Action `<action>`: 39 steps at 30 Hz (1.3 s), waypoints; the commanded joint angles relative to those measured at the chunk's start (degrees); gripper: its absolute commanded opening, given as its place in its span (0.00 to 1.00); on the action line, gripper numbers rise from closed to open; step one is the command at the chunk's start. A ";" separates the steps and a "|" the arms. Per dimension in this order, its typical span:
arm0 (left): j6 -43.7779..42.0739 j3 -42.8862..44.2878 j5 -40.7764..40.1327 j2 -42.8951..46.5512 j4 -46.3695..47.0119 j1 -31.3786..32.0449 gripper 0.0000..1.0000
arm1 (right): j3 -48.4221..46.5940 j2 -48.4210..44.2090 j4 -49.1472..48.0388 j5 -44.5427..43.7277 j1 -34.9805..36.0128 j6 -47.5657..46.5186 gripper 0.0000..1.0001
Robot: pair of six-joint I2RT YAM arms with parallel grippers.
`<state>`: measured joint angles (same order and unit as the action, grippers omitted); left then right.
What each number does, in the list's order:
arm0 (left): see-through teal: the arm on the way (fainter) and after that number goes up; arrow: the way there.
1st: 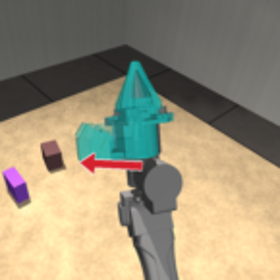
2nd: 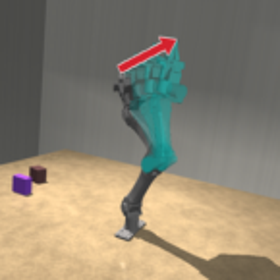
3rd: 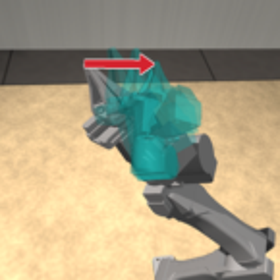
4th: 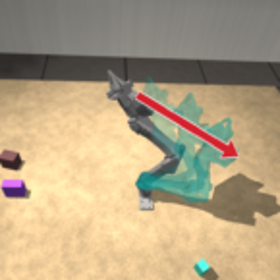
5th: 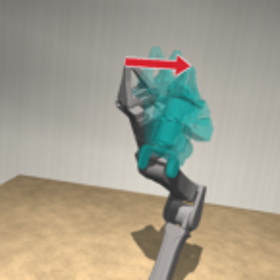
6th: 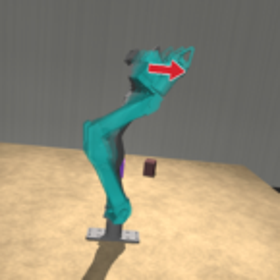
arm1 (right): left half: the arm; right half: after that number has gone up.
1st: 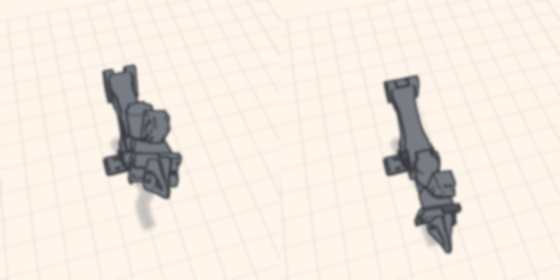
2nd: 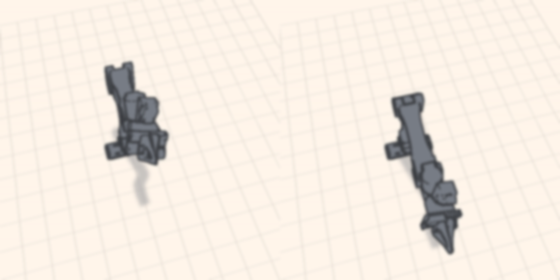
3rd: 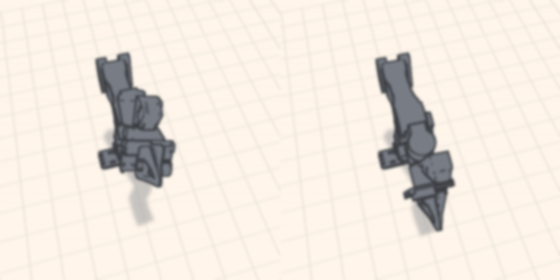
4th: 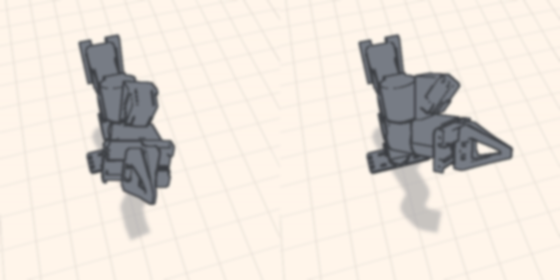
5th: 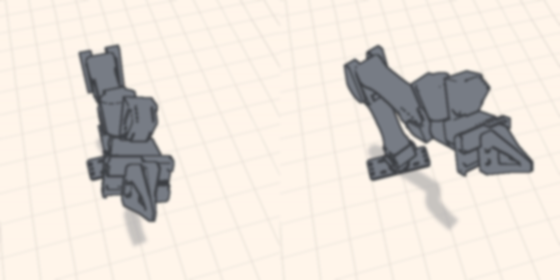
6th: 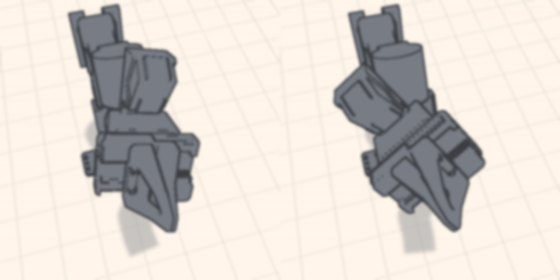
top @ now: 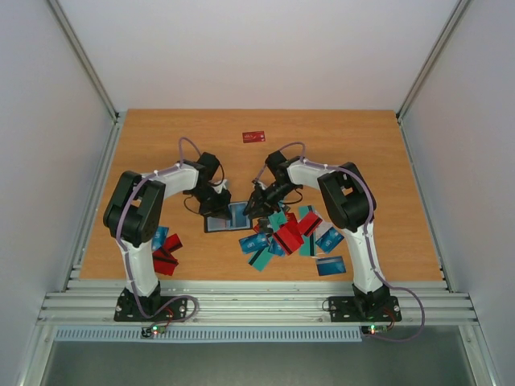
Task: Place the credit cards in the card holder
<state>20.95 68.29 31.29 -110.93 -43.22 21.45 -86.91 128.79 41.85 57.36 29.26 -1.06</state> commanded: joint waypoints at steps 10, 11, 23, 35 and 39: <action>-0.82 0.26 -1.34 -3.56 1.82 0.43 0.00 | -3.03 2.57 2.26 -0.96 1.16 -2.59 0.28; -0.82 0.21 -1.32 -3.54 1.87 0.43 0.00 | -3.30 2.76 2.20 -0.64 1.31 -2.36 0.28; -0.91 0.21 -1.05 -3.46 1.68 0.43 0.00 | -4.65 2.21 3.70 -0.95 1.39 -2.28 0.26; -1.22 0.66 -0.72 -3.79 1.68 0.43 0.00 | -6.60 1.59 6.33 -2.08 2.07 -3.20 0.25; -1.35 0.77 -0.70 -3.83 1.64 0.43 0.00 | -7.69 2.38 6.70 -1.99 2.63 -3.16 0.25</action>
<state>20.49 68.79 32.03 -111.42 -43.79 21.23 -92.20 130.39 47.66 55.20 30.76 -3.46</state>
